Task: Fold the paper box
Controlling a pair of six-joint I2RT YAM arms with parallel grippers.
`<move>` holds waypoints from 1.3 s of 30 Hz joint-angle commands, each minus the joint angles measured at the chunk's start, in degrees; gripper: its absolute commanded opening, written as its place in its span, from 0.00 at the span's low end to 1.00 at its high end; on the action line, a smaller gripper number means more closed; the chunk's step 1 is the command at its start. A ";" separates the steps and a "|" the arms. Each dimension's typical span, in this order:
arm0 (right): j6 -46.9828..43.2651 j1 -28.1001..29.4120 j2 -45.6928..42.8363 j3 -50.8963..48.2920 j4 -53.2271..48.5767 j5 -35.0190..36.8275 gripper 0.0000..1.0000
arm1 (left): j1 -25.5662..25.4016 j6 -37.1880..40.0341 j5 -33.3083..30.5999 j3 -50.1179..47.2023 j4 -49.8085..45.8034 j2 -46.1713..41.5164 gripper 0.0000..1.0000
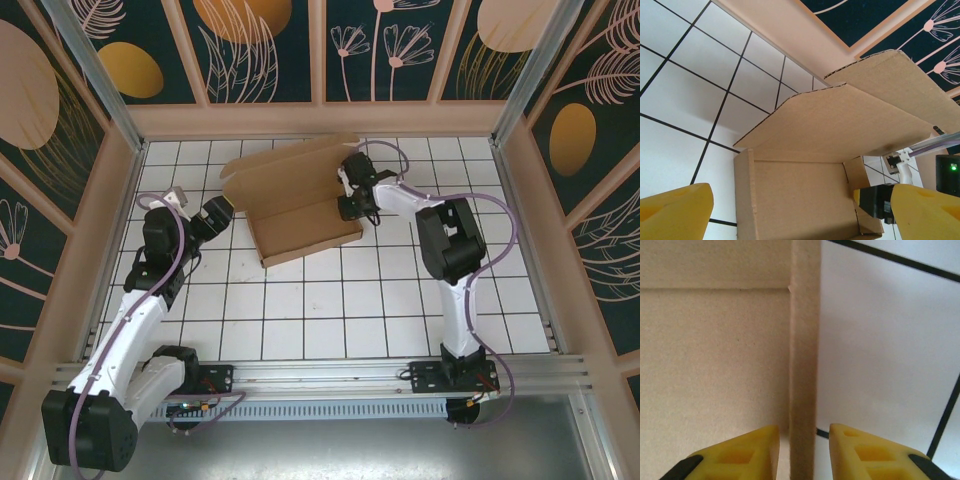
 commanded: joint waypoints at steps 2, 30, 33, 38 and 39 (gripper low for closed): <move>-0.31 1.01 2.38 3.57 -3.64 5.28 0.25 | 0.00 -0.59 -0.36 -0.26 0.59 -0.64 0.91; -0.46 3.31 -6.51 -5.79 2.97 14.65 0.39 | 0.02 2.12 -2.01 -1.10 1.50 -1.06 0.93; -2.17 3.31 -15.15 -14.37 12.68 9.86 0.59 | -0.03 2.77 -1.51 -0.26 2.27 -1.03 0.94; -0.68 1.13 -31.53 -28.63 29.47 2.12 0.67 | -0.02 6.44 -1.60 4.35 -0.08 -0.80 0.97; 0.17 1.02 -35.08 -31.67 33.66 1.23 0.67 | -0.03 7.37 -2.40 5.26 -0.61 -0.89 0.98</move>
